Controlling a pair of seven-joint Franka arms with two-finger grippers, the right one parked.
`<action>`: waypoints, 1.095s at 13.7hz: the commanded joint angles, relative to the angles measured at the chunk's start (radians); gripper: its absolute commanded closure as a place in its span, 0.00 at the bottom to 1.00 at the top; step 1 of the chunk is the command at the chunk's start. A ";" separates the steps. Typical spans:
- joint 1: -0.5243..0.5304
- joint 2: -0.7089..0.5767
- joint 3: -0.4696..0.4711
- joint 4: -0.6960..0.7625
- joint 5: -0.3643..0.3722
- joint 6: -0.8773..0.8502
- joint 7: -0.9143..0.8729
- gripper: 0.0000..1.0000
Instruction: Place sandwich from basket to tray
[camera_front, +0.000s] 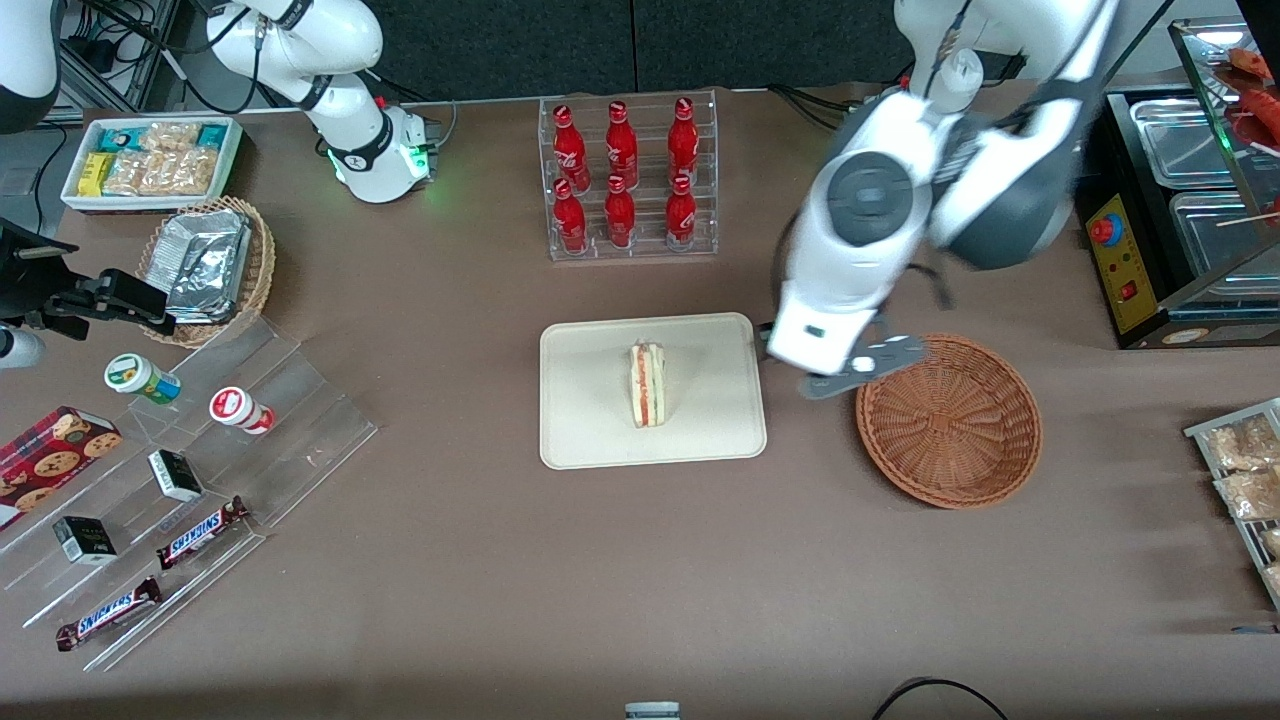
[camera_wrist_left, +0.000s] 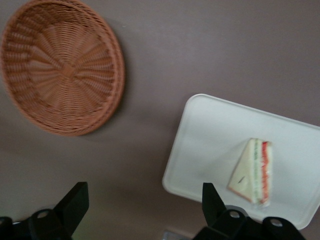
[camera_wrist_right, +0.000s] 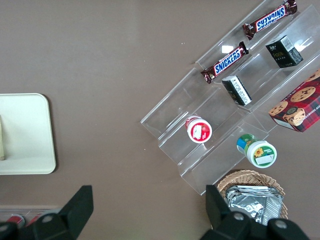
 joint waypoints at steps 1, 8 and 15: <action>0.121 -0.084 -0.007 -0.001 -0.040 -0.116 0.200 0.00; 0.307 -0.188 -0.004 -0.010 -0.054 -0.264 0.537 0.00; 0.237 -0.283 0.198 -0.046 -0.072 -0.334 0.733 0.00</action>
